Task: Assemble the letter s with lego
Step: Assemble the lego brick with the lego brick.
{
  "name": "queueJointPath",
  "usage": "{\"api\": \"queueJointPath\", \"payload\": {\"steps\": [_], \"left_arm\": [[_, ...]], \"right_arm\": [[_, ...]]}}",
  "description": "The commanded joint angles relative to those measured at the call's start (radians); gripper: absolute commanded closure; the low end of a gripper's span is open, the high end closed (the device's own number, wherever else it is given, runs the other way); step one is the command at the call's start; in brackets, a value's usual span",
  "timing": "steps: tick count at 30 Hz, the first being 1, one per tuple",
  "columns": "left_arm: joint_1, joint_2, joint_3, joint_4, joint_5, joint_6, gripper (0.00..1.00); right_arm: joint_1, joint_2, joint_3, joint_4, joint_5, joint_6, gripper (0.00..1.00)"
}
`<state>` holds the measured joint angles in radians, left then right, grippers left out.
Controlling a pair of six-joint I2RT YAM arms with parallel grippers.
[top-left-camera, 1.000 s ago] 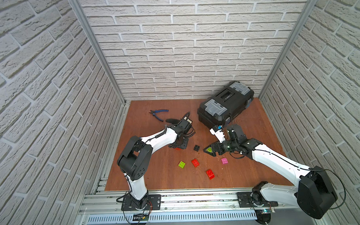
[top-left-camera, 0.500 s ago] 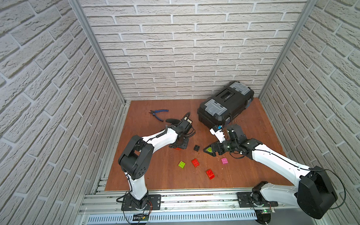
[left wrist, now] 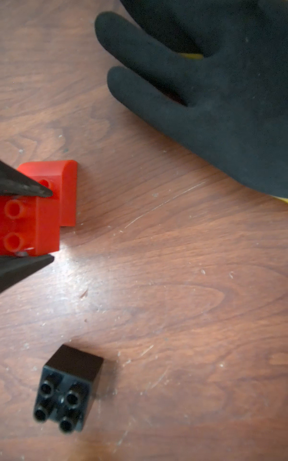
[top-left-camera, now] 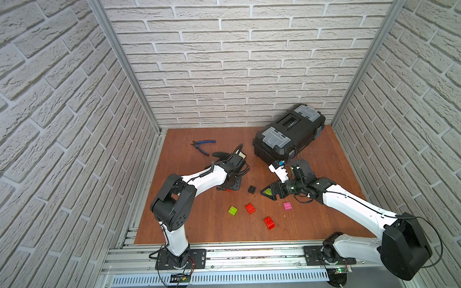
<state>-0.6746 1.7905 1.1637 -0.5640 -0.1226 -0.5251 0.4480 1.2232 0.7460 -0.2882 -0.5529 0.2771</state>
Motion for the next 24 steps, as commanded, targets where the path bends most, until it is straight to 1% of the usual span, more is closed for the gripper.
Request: {"api": "queueJointPath", "payload": {"steps": [1, 4, 10, 15, 24], "left_arm": [[0.006, 0.052, -0.051, 0.0, 0.038, -0.038, 0.66], [0.001, 0.037, -0.04, -0.001, 0.045, -0.074, 0.64], [-0.024, 0.027, -0.004, -0.041, 0.003, -0.146, 0.63], [-0.024, 0.025, 0.016, -0.056, -0.024, -0.198, 0.6], [-0.019, 0.007, 0.043, -0.077, -0.053, -0.223, 0.54]], "right_arm": [[0.006, -0.005, 0.011, 0.006, 0.002, -0.01, 0.06], [0.006, -0.009, 0.015, -0.001, 0.002, -0.016, 0.06], [0.005, -0.033, 0.02, -0.017, 0.007, -0.026, 0.05], [0.004, -0.049, 0.005, -0.011, 0.002, -0.027, 0.05], [0.003, -0.086, -0.026, -0.015, 0.0, -0.039, 0.04]]}}
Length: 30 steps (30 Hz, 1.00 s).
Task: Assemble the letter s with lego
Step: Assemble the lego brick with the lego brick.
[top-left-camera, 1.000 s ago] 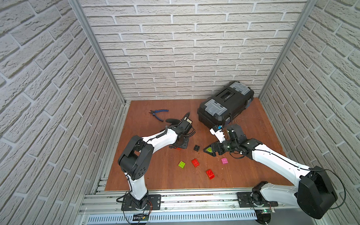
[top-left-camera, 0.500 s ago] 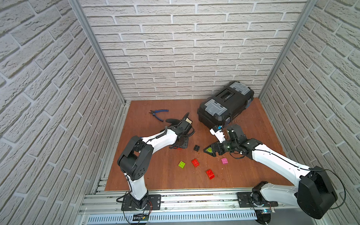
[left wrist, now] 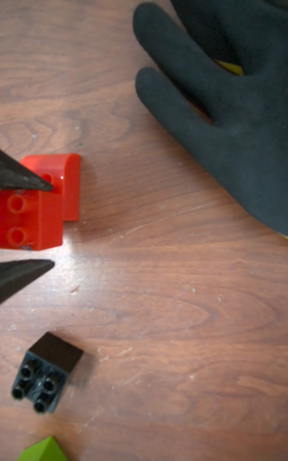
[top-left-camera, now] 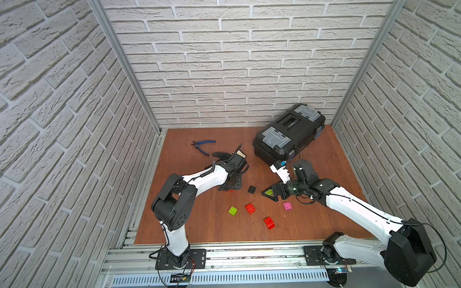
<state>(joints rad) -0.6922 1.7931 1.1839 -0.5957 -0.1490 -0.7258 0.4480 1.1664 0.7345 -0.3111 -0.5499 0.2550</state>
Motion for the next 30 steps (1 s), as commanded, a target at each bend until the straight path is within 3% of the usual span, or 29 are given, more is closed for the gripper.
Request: {"api": "queueJointPath", "payload": {"steps": [1, 13, 19, 26, 30], "left_arm": [[-0.001, 0.001, 0.026, -0.048, -0.026, -0.021, 0.53], [0.015, -0.065, 0.06, -0.099, -0.029, 0.065, 0.41], [-0.004, -0.098, 0.071, -0.101, 0.018, 0.153, 0.24], [-0.051, -0.075, 0.116, -0.095, 0.039, 0.267, 0.22], [-0.061, -0.033, 0.165, -0.112, 0.056, 0.251, 0.23]], "right_arm": [[0.003, -0.032, -0.014, 0.006, -0.004, -0.02, 0.04], [0.0, -0.055, -0.015, -0.014, -0.003, -0.034, 0.04], [-0.001, -0.056, -0.01, -0.019, -0.004, -0.027, 0.04], [-0.002, -0.078, -0.003, -0.055, 0.035, -0.031, 0.04], [-0.005, -0.09, 0.0, -0.083, 0.058, -0.032, 0.03]]}}
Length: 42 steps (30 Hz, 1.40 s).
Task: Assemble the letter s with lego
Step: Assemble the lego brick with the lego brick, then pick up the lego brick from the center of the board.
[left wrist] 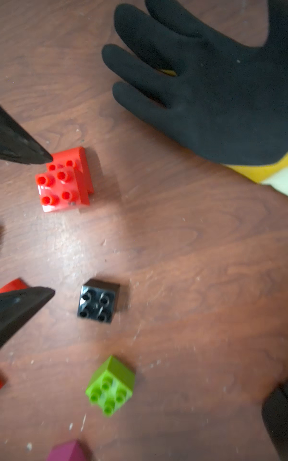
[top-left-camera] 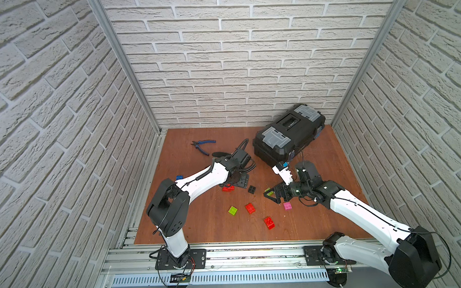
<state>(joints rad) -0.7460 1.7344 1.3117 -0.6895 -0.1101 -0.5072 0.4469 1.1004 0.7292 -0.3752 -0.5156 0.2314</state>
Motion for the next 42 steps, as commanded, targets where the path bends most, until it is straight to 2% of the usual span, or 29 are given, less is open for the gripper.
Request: {"api": "queueJointPath", "payload": {"steps": [1, 5, 14, 27, 42], "left_arm": [[-0.018, 0.034, 0.047, -0.017, 0.021, 0.029, 0.23], [-0.053, 0.068, 0.07, 0.002, 0.048, 0.019, 0.25], [-0.106, 0.183, 0.12, 0.055, 0.057, -0.032, 0.31], [-0.127, 0.304, 0.191, 0.022, -0.04, -0.054, 0.47], [-0.15, 0.311, 0.192, 0.001, -0.029, -0.102, 0.49]], "right_arm": [[-0.007, -0.03, 0.006, -0.027, 0.03, -0.011, 0.03], [-0.028, -0.066, -0.008, -0.049, 0.066, 0.008, 0.02], [-0.076, -0.106, -0.052, -0.034, 0.028, 0.036, 0.01], [-0.124, -0.142, -0.081, -0.046, 0.004, 0.031, 0.01], [-0.146, -0.144, -0.103, -0.038, -0.021, 0.026, 0.01]]}}
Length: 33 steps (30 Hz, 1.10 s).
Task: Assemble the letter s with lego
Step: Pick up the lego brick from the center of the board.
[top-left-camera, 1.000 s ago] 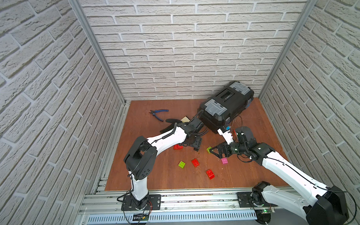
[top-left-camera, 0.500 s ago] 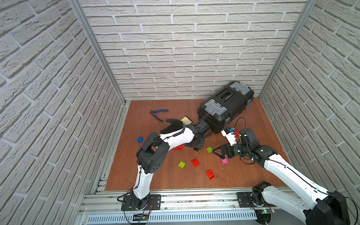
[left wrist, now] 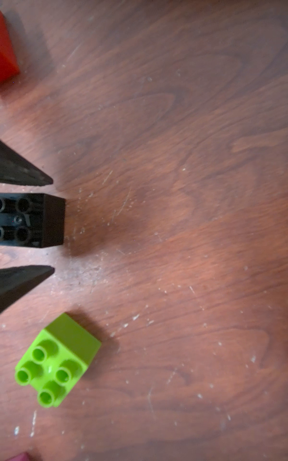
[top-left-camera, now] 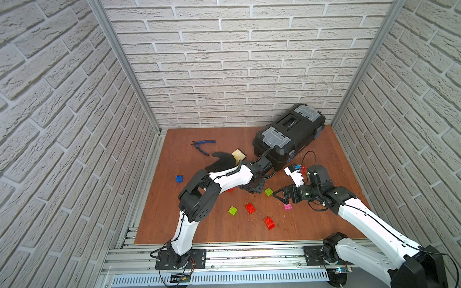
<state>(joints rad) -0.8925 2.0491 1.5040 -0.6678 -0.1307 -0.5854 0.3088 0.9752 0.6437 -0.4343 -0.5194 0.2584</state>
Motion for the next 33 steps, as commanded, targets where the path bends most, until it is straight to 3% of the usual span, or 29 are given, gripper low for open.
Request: {"api": "queueJointPath", "payload": {"steps": [1, 18, 27, 33], "left_arm": [[-0.003, -0.003, -0.004, -0.018, -0.006, -0.028, 0.52], [-0.005, 0.0, -0.017, -0.039, -0.024, -0.047, 0.61], [-0.005, 0.002, -0.033, -0.048, -0.02, -0.036, 0.61], [0.0, -0.027, -0.033, -0.056, -0.019, -0.018, 0.68]], "right_arm": [[-0.01, -0.019, -0.019, 0.024, -0.02, 0.001, 0.01], [-0.02, -0.021, -0.031, 0.032, -0.034, 0.0, 0.01], [-0.022, -0.013, -0.026, 0.034, -0.041, 0.001, 0.01], [-0.023, -0.009, -0.026, 0.04, -0.042, 0.002, 0.01]]}}
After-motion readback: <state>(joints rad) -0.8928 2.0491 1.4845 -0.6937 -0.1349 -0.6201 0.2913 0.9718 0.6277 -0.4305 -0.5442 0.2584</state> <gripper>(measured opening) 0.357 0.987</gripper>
